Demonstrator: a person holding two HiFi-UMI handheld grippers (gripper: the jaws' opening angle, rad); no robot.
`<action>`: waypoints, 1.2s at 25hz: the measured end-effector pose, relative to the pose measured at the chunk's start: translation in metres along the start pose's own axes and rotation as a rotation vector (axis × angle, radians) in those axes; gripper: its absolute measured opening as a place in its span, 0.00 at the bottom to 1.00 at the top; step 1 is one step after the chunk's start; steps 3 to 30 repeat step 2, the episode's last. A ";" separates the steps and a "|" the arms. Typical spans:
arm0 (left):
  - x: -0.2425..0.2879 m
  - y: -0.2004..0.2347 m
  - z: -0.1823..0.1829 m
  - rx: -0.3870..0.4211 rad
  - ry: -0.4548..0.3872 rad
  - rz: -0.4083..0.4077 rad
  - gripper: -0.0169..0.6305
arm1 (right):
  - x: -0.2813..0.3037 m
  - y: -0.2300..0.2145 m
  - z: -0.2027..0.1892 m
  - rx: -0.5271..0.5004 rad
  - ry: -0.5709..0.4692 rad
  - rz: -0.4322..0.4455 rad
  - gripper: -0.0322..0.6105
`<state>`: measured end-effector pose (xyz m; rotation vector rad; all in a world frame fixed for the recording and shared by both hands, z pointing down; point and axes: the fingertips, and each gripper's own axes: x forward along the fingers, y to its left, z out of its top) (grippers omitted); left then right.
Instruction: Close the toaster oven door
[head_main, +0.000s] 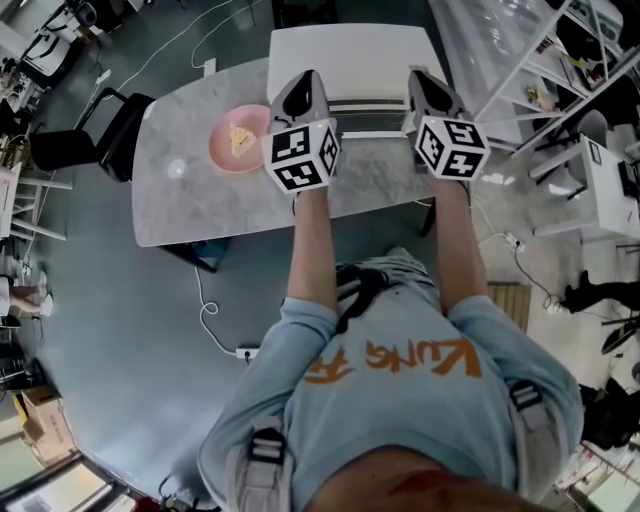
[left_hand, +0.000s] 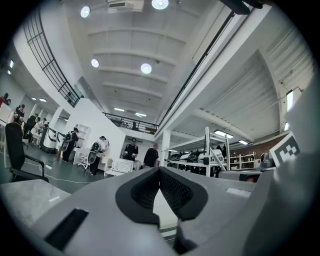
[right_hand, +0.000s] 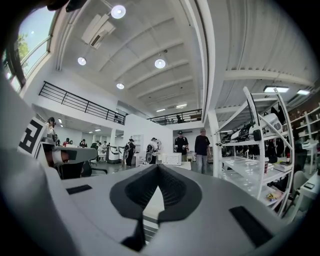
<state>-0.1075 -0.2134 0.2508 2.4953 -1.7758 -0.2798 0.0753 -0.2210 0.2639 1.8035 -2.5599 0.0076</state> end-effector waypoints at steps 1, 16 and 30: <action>-0.001 0.000 0.002 0.004 -0.005 -0.003 0.03 | 0.000 0.001 0.001 -0.002 -0.001 0.000 0.05; -0.001 0.000 0.005 0.009 -0.010 -0.005 0.03 | 0.000 0.002 0.001 -0.004 -0.003 0.000 0.05; -0.001 0.000 0.005 0.009 -0.010 -0.005 0.03 | 0.000 0.002 0.001 -0.004 -0.003 0.000 0.05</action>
